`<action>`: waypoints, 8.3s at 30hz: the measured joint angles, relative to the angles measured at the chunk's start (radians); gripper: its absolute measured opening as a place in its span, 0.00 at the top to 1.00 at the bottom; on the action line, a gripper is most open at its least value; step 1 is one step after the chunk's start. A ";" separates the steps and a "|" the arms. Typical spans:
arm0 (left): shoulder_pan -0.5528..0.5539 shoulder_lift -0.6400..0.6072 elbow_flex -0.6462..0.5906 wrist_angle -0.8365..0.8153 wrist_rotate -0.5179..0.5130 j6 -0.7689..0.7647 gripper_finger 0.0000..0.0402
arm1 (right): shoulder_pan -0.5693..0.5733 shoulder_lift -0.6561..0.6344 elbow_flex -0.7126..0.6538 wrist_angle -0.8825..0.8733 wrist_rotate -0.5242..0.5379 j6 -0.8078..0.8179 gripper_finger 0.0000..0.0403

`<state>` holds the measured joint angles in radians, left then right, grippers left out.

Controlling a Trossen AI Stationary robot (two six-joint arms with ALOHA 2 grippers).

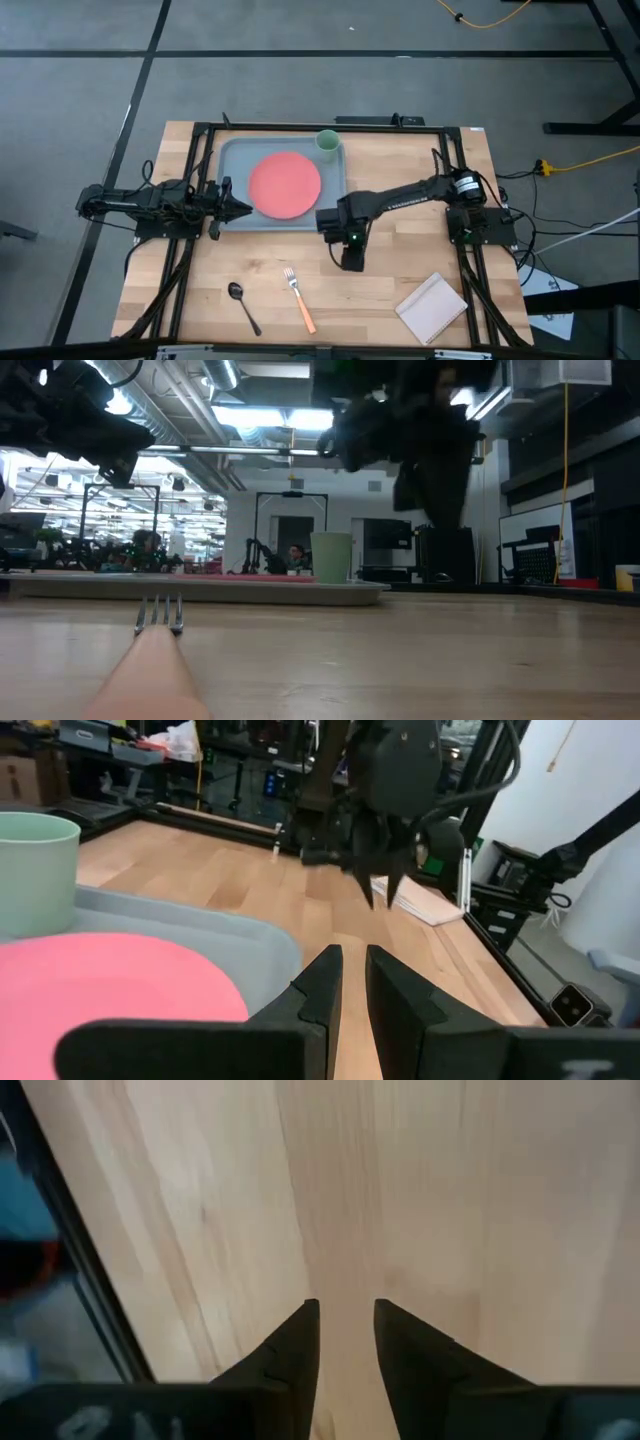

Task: Pick and place plate/cup/fork/spoon on tray
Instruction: Prepare the black spoon, then put the light orange fork on the gray tray to the right of the light pink plate

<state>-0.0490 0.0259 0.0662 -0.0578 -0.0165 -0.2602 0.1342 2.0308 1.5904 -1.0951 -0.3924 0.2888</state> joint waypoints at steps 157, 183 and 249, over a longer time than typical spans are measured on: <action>-0.545 1.582 0.910 -0.856 -0.093 -0.245 0.90 | 0.402 0.428 0.610 0.228 0.739 0.828 0.75; -1.079 0.884 0.763 -1.259 -0.567 -0.779 0.90 | 0.329 0.431 0.614 0.146 0.727 0.944 0.75; -1.080 0.884 0.740 -1.257 -0.652 -0.706 0.90 | 0.329 0.537 0.657 0.135 0.574 1.011 0.75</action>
<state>-1.1286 0.9096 0.8062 -1.3148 -0.6686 -0.9657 0.4632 2.5683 2.2471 -0.9601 0.1818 1.2993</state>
